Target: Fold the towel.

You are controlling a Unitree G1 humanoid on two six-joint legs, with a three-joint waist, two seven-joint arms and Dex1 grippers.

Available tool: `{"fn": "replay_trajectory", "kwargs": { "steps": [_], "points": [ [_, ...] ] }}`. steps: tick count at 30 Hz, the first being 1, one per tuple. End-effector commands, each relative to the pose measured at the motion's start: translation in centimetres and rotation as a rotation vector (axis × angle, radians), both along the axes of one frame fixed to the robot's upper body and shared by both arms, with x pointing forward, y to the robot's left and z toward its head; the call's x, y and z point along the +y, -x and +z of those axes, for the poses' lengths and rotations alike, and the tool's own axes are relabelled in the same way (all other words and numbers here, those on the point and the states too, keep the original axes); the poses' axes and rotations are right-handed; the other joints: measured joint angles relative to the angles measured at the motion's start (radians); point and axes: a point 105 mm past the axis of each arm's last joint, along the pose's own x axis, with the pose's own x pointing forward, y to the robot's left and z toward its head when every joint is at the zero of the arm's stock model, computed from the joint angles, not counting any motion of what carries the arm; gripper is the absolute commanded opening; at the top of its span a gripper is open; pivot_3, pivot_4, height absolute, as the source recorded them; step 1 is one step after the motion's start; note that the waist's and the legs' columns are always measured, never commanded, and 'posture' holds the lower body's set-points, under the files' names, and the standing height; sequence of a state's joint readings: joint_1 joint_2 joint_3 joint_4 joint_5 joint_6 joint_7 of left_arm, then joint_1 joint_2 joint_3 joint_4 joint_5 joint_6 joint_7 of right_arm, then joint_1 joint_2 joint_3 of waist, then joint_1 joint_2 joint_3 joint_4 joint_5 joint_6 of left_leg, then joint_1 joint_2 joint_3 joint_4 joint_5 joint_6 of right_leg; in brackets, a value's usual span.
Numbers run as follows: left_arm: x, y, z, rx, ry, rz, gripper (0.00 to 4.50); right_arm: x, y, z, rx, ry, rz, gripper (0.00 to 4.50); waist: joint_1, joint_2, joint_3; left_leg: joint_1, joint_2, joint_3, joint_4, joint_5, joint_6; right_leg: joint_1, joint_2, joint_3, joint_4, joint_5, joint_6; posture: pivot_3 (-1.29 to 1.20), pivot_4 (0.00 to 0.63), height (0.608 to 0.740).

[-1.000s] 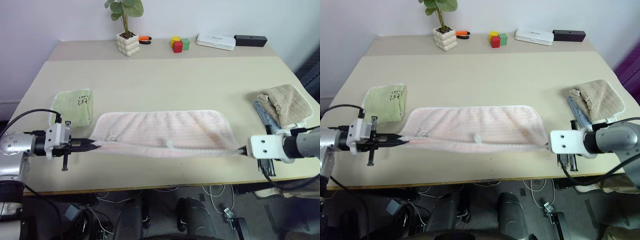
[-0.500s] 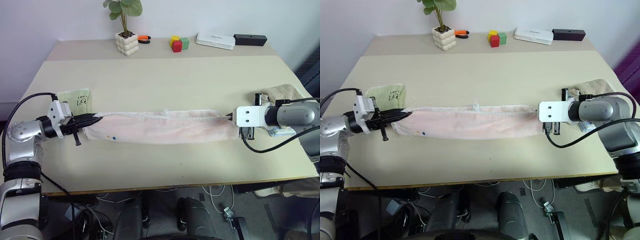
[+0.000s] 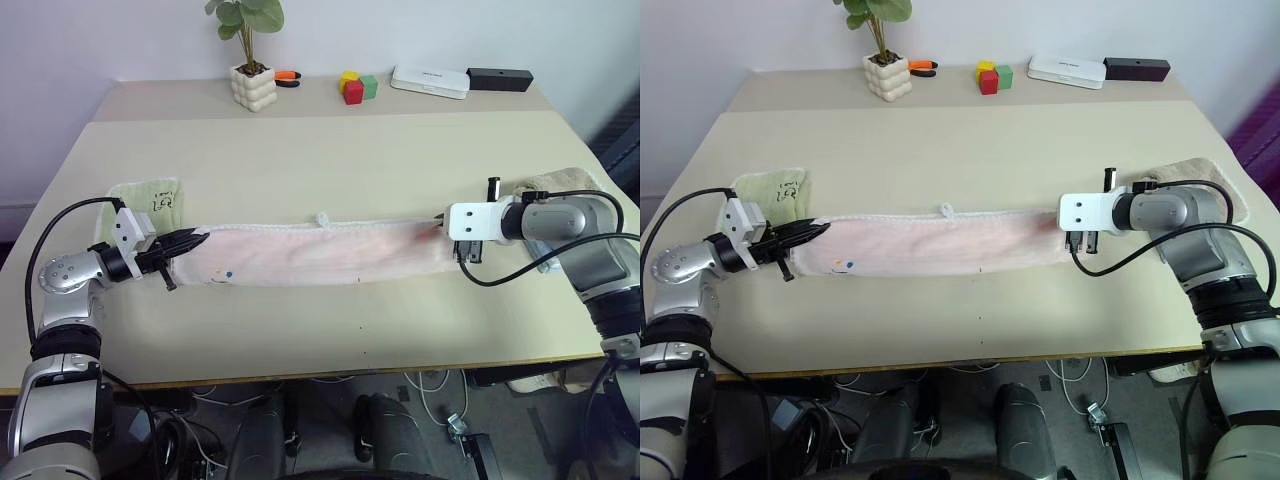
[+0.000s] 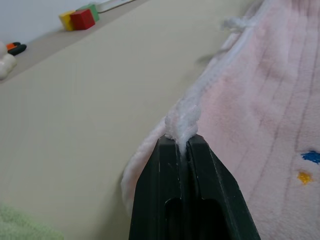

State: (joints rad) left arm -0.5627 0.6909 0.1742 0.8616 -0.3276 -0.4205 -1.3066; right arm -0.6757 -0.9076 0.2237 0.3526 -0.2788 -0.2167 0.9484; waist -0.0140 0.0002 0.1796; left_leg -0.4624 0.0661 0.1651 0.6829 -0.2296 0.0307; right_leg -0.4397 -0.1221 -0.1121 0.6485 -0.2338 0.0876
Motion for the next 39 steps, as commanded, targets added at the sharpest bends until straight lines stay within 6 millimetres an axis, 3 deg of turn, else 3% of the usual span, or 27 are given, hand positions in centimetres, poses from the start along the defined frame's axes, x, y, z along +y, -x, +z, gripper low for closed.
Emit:
{"fn": "replay_trajectory", "kwargs": {
  "steps": [1, 13, 17, 18, 20, 26, 27, 32, 34, 35, 39],
  "points": [
    [0.7, -0.5, 1.2, -0.012, 0.049, 0.043, 0.0, -0.1, -0.5, 1.0, -0.051, 0.007, -0.003, 0.04, -0.001, 0.0, 0.0, 0.0, 0.0, 0.0, 0.0, 0.0, 0.0, 0.0, 0.0, 0.0, 0.0, 0.0, 0.0, 0.0, 0.15, 0.74],
    [0.9, -1.4, 1.5, -0.009, 0.097, 0.106, 0.0, 0.3, -1.4, 0.8, -0.082, -0.012, -0.008, 0.04, -0.002, 0.0, 0.0, 0.0, 0.0, 0.001, 0.0, 0.0, 0.0, 0.0, 0.0, 0.0, 0.0, 0.0, 0.0, 0.0, 0.15, 0.74],
    [0.2, -0.8, -0.1, 0.061, 0.075, 0.062, 0.0, 0.4, -1.8, 0.3, -0.073, -0.042, -0.027, 0.04, -0.002, 0.0, 0.0, 0.0, 0.0, 0.001, 0.0, 0.0, 0.0, 0.0, 0.0, 0.0, 0.0, 0.0, 0.0, 0.0, 0.15, 0.74],
    [0.0, -0.6, -0.5, 0.078, 0.065, 0.053, 0.63, 0.4, -1.9, 0.0, -0.071, -0.048, -0.035, 0.59, -0.004, 0.0, 0.0, 0.0, 0.0, 0.001, 0.0, 0.0, 0.0, 0.0, 0.0, 0.0, 0.0, 0.0, 0.0, 0.0, 0.15, 0.74],
    [0.0, -0.5, -0.8, 0.08, 0.066, 0.06, 1.4, 0.4, -2.0, -0.2, -0.074, -0.054, -0.045, 1.37, -0.004, 0.0, 0.0, 0.0, 0.0, 0.002, 0.0, 0.0, -0.001, 0.0, 0.0, 0.0, 0.001, 0.0, 0.0, 0.0, 0.15, 0.74],
    [0.5, -0.9, 0.7, 0.03, 0.107, 0.096, 4.49, 0.0, -1.9, -0.4, -0.077, -0.045, -0.062, 4.42, -0.001, 0.0, 0.0, 0.0, 0.0, 0.001, 0.0, 0.001, -0.001, 0.0, 0.001, 0.0, 0.001, 0.0, 0.0, 0.0, 0.15, 0.74],
    [0.6, -1.1, 1.0, 0.042, 0.137, 0.111, 4.5, -0.2, -1.9, -0.5, -0.063, -0.049, -0.073, 4.47, -0.002, 0.0, 0.0, 0.0, 0.0, 0.001, 0.0, 0.001, -0.001, 0.0, 0.001, 0.0, 0.001, 0.0, 0.0, 0.0, 0.15, 0.74],
    [0.8, -1.6, 4.1, 0.022, 0.38, 0.119, 4.5, -0.7, -1.7, 0.1, -0.068, -0.099, -0.113, 4.47, -0.002, 0.0, 0.0, 0.0, 0.0, 0.001, 0.0, 0.001, -0.001, 0.0, 0.001, 0.0, 0.001, 0.0, 0.0, 0.0, 0.15, 0.74],
    [0.6, -1.5, 4.4, 0.033, 0.416, 0.11, 4.5, -0.8, -1.7, 0.4, -0.081, -0.132, -0.128, 3.94, -0.002, 0.0, 0.0, 0.0, 0.0, 0.0, 0.0, 0.001, -0.001, 0.001, 0.001, 0.0, 0.001, 0.0, 0.0, 0.0, 0.15, 0.74],
    [0.1, -1.4, 4.5, 0.032, 0.421, 0.098, 4.26, -0.7, -1.6, 0.6, -0.075, -0.164, -0.135, 3.62, -0.002, 0.0, 0.0, 0.0, 0.0, 0.0, 0.0, 0.001, -0.001, 0.001, 0.001, 0.0, 0.001, 0.0, 0.0, 0.0, 0.15, 0.74],
    [-2.3, -0.4, 5.7, 0.06, 0.478, 0.002, 2.73, 0.4, -1.1, 1.9, -0.049, -0.403, -0.169, 1.65, -0.003, 0.0, 0.0, 0.001, 0.0, -0.001, 0.0, 0.001, -0.001, 0.002, 0.001, 0.0, 0.001, 0.0, 0.001, 0.0, 0.15, 0.74]
  ]
}}
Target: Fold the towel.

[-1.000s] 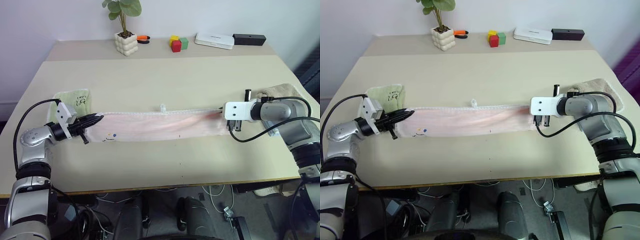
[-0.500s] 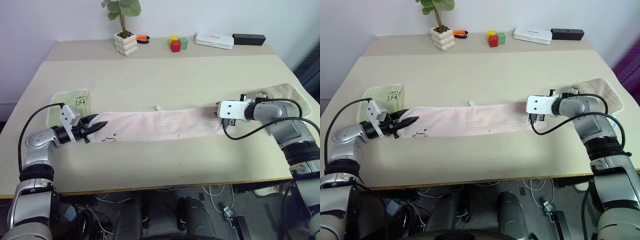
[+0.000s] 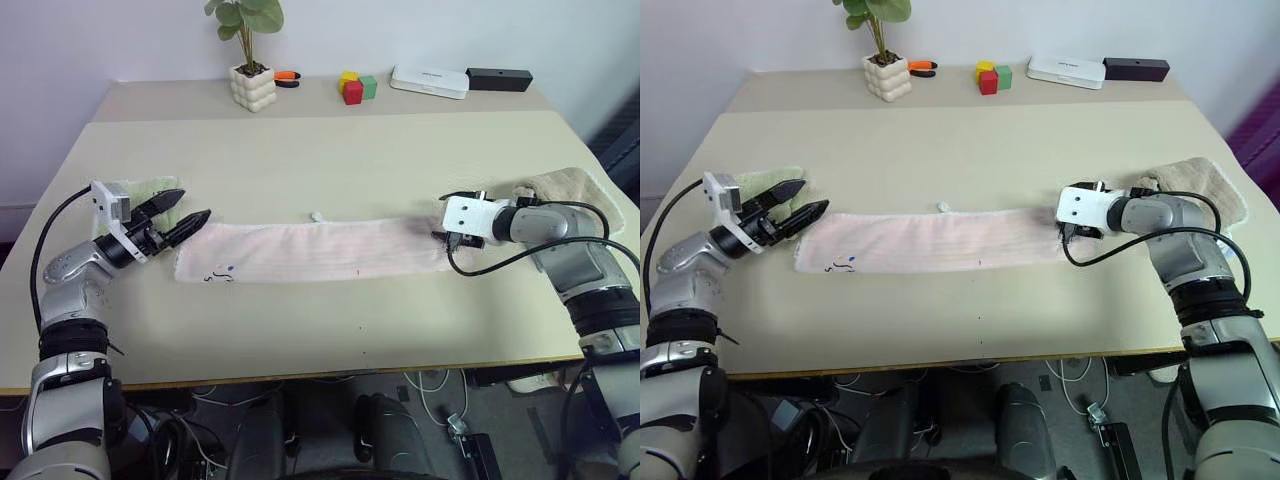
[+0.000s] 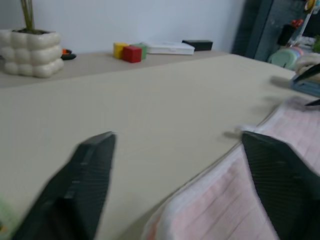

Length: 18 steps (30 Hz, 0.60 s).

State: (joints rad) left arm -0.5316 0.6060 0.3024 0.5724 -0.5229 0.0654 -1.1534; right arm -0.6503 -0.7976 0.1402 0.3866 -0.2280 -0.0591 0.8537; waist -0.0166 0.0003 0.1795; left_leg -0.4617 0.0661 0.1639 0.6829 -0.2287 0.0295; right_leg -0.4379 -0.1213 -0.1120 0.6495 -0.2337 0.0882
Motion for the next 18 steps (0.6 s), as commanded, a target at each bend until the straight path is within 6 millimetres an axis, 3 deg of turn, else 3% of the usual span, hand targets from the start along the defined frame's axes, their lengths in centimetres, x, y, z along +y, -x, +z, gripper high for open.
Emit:
{"fn": "replay_trajectory", "kwargs": {
  "steps": [1, 3, 5, 7, 11, 15, 18],
  "points": [
    [-1.6, 1.2, 2.4, -0.046, 0.067, -0.082, 2.24, 0.7, 0.4, 2.7, -0.048, -0.19, -0.015, 1.14, 0.0, 0.0, 0.0, 0.0, 0.0, -0.001, 0.0, 0.0, 0.0, 0.0, 0.0, 0.0, 0.0, 0.0, 0.0, 0.0, 0.15, 0.74],
    [-1.9, 1.3, 2.5, -0.034, 0.061, -0.061, 1.12, 1.2, 0.8, 3.0, -0.029, -0.349, -0.035, 0.03, 0.001, 0.0, 0.0, 0.0, 0.0, -0.001, 0.0, 0.0, -0.001, 0.001, 0.001, 0.0, 0.0, 0.0, 0.0, 0.0, 0.15, 0.74],
    [-2.4, 1.6, 2.7, -0.027, 0.095, -0.068, 0.08, 1.9, 1.1, 3.3, -0.025, -0.517, -0.057, 0.0, 0.002, 0.0, 0.0, 0.001, 0.0, -0.003, 0.0, 0.0, -0.001, 0.002, 0.001, -0.001, 0.0, 0.0, 0.0, 0.0, 0.15, 0.74],
    [-3.7, 2.2, 2.6, -0.014, 0.203, -0.089, 0.03, 3.5, 2.3, 1.7, 0.012, -0.618, -0.06, 0.0, 0.005, 0.0, 0.0, 0.002, 0.001, -0.004, 0.0, 0.0, -0.001, 0.003, 0.001, 0.0, -0.001, 0.0, 0.0, 0.0, 0.15, 0.74],
    [-5.3, 1.3, 1.6, 0.078, 0.397, 0.033, 0.03, 6.3, 3.2, 0.2, 0.092, -0.899, -0.119, 0.0, 0.005, 0.0, 0.0, 0.003, 0.0, -0.006, 0.0, 0.0, 0.0, 0.005, 0.001, -0.001, -0.001, 0.0, 0.0, 0.0, 0.15, 0.74],
    [-7.4, -0.3, -0.9, 0.221, 0.391, 0.165, 0.03, 8.4, 3.2, -1.7, 0.128, -0.993, -0.198, 0.0, 0.004, -0.001, -0.001, 0.004, 0.0, -0.007, 0.0, 0.0, 0.001, 0.006, 0.002, -0.001, -0.001, 0.0, 0.0, 0.0, 0.15, 0.74],
    [-8.7, -0.9, -2.1, 0.273, 0.37, 0.202, 0.03, 8.8, 2.3, -1.7, 0.094, -1.076, -0.282, 0.0, 0.005, -0.001, -0.001, 0.004, 0.0, -0.007, 0.0, 0.0, 0.0, 0.006, 0.002, -0.001, -0.001, 0.0, 0.0, 0.0, 0.15, 0.74]
  ]
}}
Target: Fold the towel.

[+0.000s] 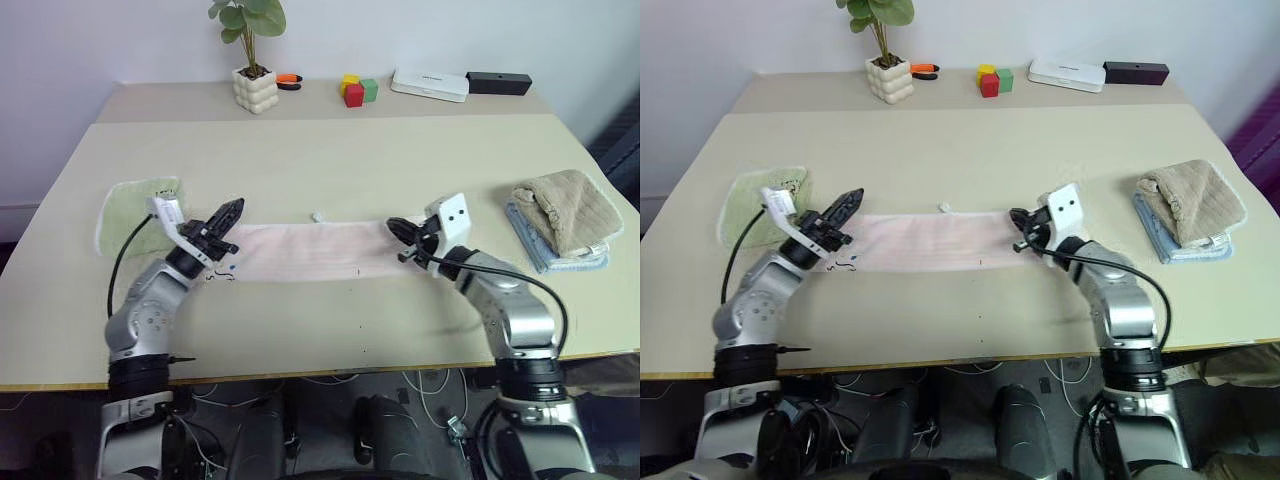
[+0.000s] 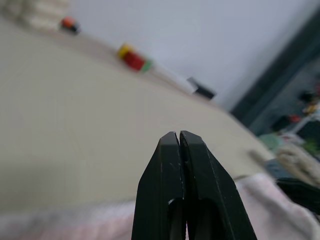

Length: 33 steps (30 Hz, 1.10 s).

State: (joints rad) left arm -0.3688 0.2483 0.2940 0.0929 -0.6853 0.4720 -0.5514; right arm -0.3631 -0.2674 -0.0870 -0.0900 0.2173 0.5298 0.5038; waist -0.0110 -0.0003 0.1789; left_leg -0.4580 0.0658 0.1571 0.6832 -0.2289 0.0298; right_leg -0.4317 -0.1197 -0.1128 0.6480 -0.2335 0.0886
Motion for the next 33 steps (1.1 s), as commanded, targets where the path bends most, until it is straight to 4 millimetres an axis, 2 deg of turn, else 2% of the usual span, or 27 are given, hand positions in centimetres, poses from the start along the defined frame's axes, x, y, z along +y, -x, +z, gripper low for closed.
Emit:
{"fn": "replay_trajectory", "kwargs": {
  "steps": [1, 5, 8, 10, 12, 14, 16, 21, 24, 33],
  "points": [
    [-1.0, -0.7, 0.2, 0.022, -0.045, 0.036, 0.03, -0.1, -0.9, 1.3, -0.046, -0.054, -0.111, 0.0, -0.001, 0.0, 0.0, 0.0, 0.0, 0.0, 0.0, 0.0, 0.0, 0.0, 0.0, 0.0, 0.0, 0.0, 0.0, 0.0, 0.15, 0.74],
    [-0.8, -1.0, -1.9, 0.146, 0.066, 0.08, 0.03, -1.3, -1.8, -0.2, -0.018, -0.038, -0.228, 0.0, -0.001, 0.0, 0.0, 0.0, 0.0, 0.001, 0.0, 0.0, 0.0, 0.0, 0.0, 0.0, -0.001, 0.0, 0.0, 0.0, 0.15, 0.74],
    [-0.2, -1.0, -2.4, 0.193, 0.176, 0.082, 0.03, -2.9, -2.1, -1.2, 0.008, -0.037, -0.316, 0.0, -0.004, 0.0, 0.0, 0.0, 0.0, 0.0, -0.001, 0.0, 0.0, -0.001, 0.0, 0.0, -0.001, 0.0, 0.0, 0.0, 0.15, 0.74],
    [1.5, -1.2, -2.9, 0.175, 0.094, 0.183, 0.03, -3.6, -2.0, -1.8, 0.02, -0.03, -0.336, 0.0, -0.004, 0.0, 0.0, 0.0, 0.0, 0.001, -0.001, 0.0, 0.0, -0.001, 0.0, 0.0, -0.001, 0.0, 0.0, 0.0, 0.15, 0.74],
    [3.9, -1.8, -4.8, 0.265, -0.036, 0.34, 0.03, -4.8, -2.1, -2.1, 0.026, -0.012, -0.383, 0.0, -0.005, 0.0, 0.0, 0.0, 0.0, 0.001, -0.001, 0.0, 0.0, -0.001, 0.0, 0.0, -0.001, 0.0, 0.0, 0.0, 0.15, 0.74],
    [5.5, -2.2, -5.6, 0.343, 0.016, 0.424, 0.03, -5.5, -2.3, -2.1, 0.021, 0.011, -0.409, 0.0, -0.004, 0.001, -0.001, 0.0, 0.0, 0.0, -0.001, -0.001, 0.001, 0.0, 0.0, 0.0, 0.0, 0.0, 0.0, 0.0, 0.15, 0.74],
    [6.4, -2.4, -5.7, 0.388, 0.056, 0.477, 0.03, -5.4, -2.4, -1.9, 0.01, 0.008, -0.394, 0.0, -0.006, 0.001, -0.001, 0.002, 0.0, 0.0, -0.001, -0.002, 0.004, 0.001, 0.0, 0.0, 0.0, 0.0, 0.0, 0.0, 0.15, 0.74],
    [5.6, -2.8, -4.2, 0.354, 0.058, 0.442, 0.03, -4.6, -2.6, -1.5, -0.002, -0.012, -0.368, 0.0, -0.01, 0.001, -0.001, 0.008, 0.0, 0.001, -0.005, -0.003, 0.004, 0.004, 0.0, 0.001, 0.0, 0.0, 0.0, 0.0, 0.15, 0.74],
    [5.2, -2.9, -3.8, 0.299, -0.095, 0.486, 0.03, -4.0, -2.6, -1.5, 0.0, -0.028, -0.358, 0.0, -0.009, 0.001, -0.001, 0.008, 0.0, 0.002, -0.006, -0.003, 0.004, 0.004, 0.0, 0.001, -0.001, 0.0, 0.0, 0.0, 0.15, 0.74],
    [1.1, -2.5, -1.8, 0.316, 0.131, 0.191, 0.03, -3.5, -2.6, -1.3, -0.007, -0.039, -0.335, 0.0, -0.002, 0.001, -0.001, 0.008, 0.0, 0.002, -0.005, -0.003, 0.004, 0.004, 0.0, 0.001, -0.001, 0.0, 0.0, 0.0, 0.15, 0.74]
  ]
}}
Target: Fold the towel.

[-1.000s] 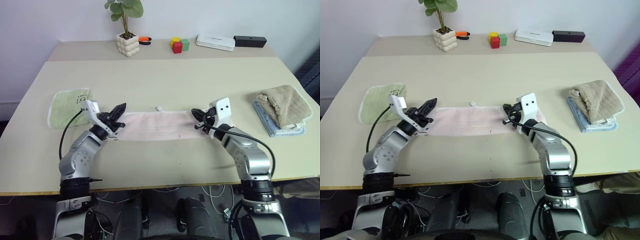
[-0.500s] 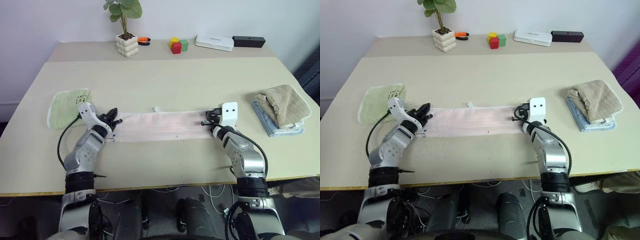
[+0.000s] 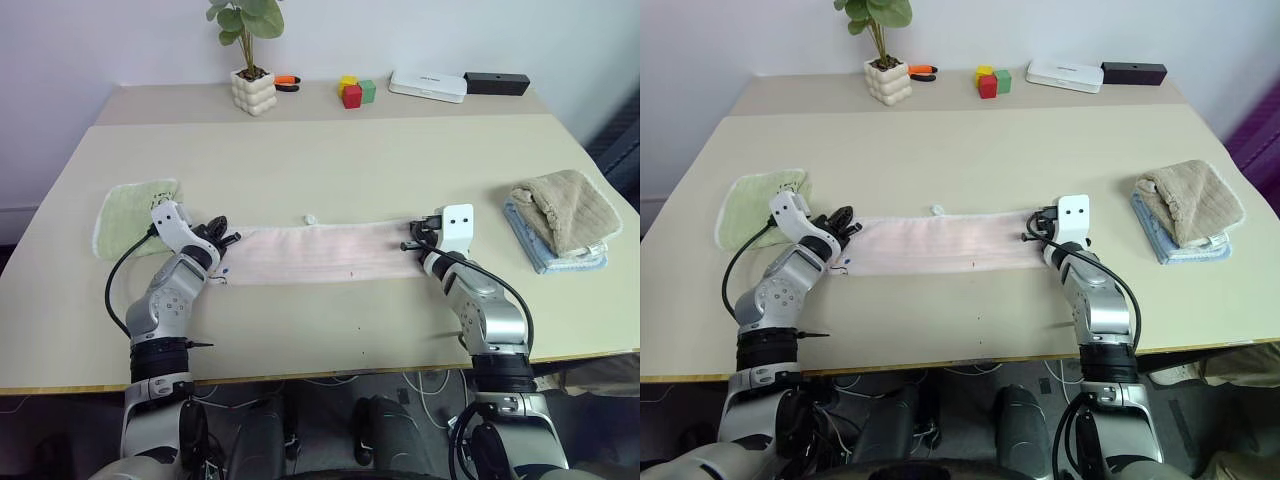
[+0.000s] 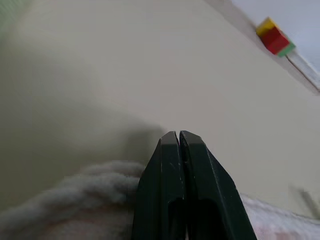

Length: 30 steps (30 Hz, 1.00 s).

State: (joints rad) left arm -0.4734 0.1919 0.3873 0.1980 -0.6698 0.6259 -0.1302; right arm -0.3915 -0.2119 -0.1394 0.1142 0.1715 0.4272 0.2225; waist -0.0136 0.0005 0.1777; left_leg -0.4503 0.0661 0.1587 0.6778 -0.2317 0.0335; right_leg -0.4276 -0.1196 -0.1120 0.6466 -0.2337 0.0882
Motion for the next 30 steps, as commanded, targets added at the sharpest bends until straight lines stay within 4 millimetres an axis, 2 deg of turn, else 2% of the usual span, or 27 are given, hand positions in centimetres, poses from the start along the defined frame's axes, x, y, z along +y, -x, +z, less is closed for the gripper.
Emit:
{"fn": "replay_trajectory", "kwargs": {
  "steps": [1, 6, 9, 13, 14, 16, 17, 20, 21, 23, 24, 25, 27, 30],
  "points": [
    [-1.9, 0.3, 2.2, -0.086, 0.102, -0.141, 0.03, 0.5, -0.3, 1.9, -0.071, -0.01, 0.022, 0.0, 0.0, 0.0, 0.0, 0.0, 0.0, 0.0, 0.0, 0.0, 0.0, 0.0, 0.0, 0.0, 0.0, 0.0, 0.0, 0.0, 0.15, 0.74],
    [-1.4, 0.6, 3.4, -0.213, 0.076, -0.125, 0.03, 1.1, -0.2, 2.2, -0.079, -0.034, 0.042, 0.0, -0.003, 0.0, 0.0, 0.0, 0.0, 0.0, 0.0, 0.0, 0.0, 0.0, 0.0, 0.0, -0.001, 0.0, 0.0, 0.0, 0.15, 0.74],
    [-0.6, 0.6, 3.6, -0.241, -0.033, -0.089, 0.03, 1.1, -0.2, 2.2, -0.08, -0.026, 0.047, 0.0, -0.003, 0.0, 0.0, 0.0, 0.0, 0.0, -0.001, 0.0, 0.0, 0.0, 0.0, 0.0, -0.001, 0.0, 0.0, 0.0, 0.15, 0.74],
    [0.2, 0.9, 4.1, -0.281, -0.069, -0.066, 0.03, 0.9, -0.2, 2.4, -0.087, -0.019, 0.046, 0.0, -0.002, 0.0, 0.0, 0.0, 0.0, 0.0, -0.001, 0.0, 0.0, -0.001, 0.0, 0.0, -0.001, 0.0, 0.0, 0.0, 0.15, 0.74],
    [0.1, 0.9, 4.3, -0.294, -0.12, -0.083, 0.27, 0.8, -0.1, 2.5, -0.089, -0.033, 0.052, 0.0, -0.001, 0.0, 0.0, -0.001, 0.0, 0.0, -0.001, 0.0, 0.0, -0.001, 0.0, 0.0, -0.001, 0.0, 0.0, 0.0, 0.15, 0.74],
    [-0.3, 1.1, 5.2, -0.334, -0.118, -0.123, 0.84, 0.6, -0.1, 2.8, -0.096, -0.056, 0.062, 0.52, -0.001, 0.0, 0.0, -0.001, 0.0, 0.0, -0.001, 0.0, 0.0, -0.001, 0.0, 0.0, -0.002, 0.0, 0.0, 0.0, 0.15, 0.74],
    [-0.6, 1.2, 5.8, -0.358, -0.114, -0.149, 1.34, 0.5, 0.0, 3.0, -0.102, -0.05, 0.063, 0.83, 0.0, 0.0, 0.0, -0.002, 0.0, 0.0, -0.001, 0.0, 0.0, -0.001, 0.0, 0.0, -0.002, 0.0, 0.0, 0.0, 0.15, 0.74],
    [-1.3, 1.4, 7.2, -0.424, -0.243, -0.239, 2.83, -0.4, 0.2, 3.9, -0.127, 0.002, 0.065, 2.28, -0.001, 0.0, 0.001, -0.003, 0.0, 0.0, -0.001, 0.0, 0.0, -0.003, 0.0, 0.0, -0.002, 0.0, 0.0, 0.0, 0.15, 0.74],
    [-1.4, 1.5, 7.5, -0.439, -0.278, -0.266, 3.37, -0.9, 0.3, 4.1, -0.131, 0.023, 0.061, 2.92, -0.001, 0.0, 0.001, -0.004, 0.0, 0.0, -0.001, 0.0, 0.0, -0.003, 0.0, 0.0, -0.002, 0.0, 0.0, 0.0, 0.15, 0.74],
    [-1.1, 1.4, 8.5, -0.477, -0.344, -0.301, 4.35, -2.4, 0.8, 4.8, -0.141, 0.059, 0.039, 3.81, 0.0, 0.0, 0.001, -0.004, 0.0, 0.0, -0.001, -0.001, 0.0, -0.003, 0.0, 0.0, -0.002, 0.0, 0.0, 0.0, 0.15, 0.74],
    [-1.0, 1.4, 8.8, -0.487, -0.364, -0.311, 4.5, -2.8, 0.9, 5.0, -0.144, 0.07, 0.035, 4.34, 0.0, 0.0, 0.001, -0.005, 0.0, 0.0, -0.001, -0.001, 0.0, -0.004, 0.0, 0.0, -0.002, 0.0, 0.0, 0.0, 0.15, 0.74],
    [-1.1, 1.5, 9.1, -0.501, -0.382, -0.342, 4.5, -3.2, 1.3, 5.5, -0.15, 0.071, 0.035, 4.43, 0.001, 0.0, 0.001, -0.006, 0.0, 0.0, -0.001, 0.0, 0.0, -0.005, 0.0, 0.0, -0.002, 0.0, 0.0, 0.0, 0.15, 0.74],
    [-1.5, 1.9, 9.5, -0.519, -0.386, -0.414, 4.5, -3.6, 2.0, 6.2, -0.147, 0.018, 0.043, 4.43, -0.001, 0.0, 0.001, -0.007, 0.0, 0.0, -0.001, 0.0, 0.0, -0.007, 0.0, 0.0, -0.002, 0.0, 0.0, 0.0, 0.15, 0.74],
    [-2.7, 3.9, 10.4, -0.549, -0.352, -0.634, 4.5, -3.9, 4.2, 7.0, -0.107, -0.174, 0.089, 4.43, -0.001, 0.0, 0.001, -0.008, 0.001, 0.0, -0.002, 0.0, 0.0, -0.007, 0.0, 0.0, -0.002, 0.0, 0.0, 0.0, 0.15, 0.74]
  ]
}}
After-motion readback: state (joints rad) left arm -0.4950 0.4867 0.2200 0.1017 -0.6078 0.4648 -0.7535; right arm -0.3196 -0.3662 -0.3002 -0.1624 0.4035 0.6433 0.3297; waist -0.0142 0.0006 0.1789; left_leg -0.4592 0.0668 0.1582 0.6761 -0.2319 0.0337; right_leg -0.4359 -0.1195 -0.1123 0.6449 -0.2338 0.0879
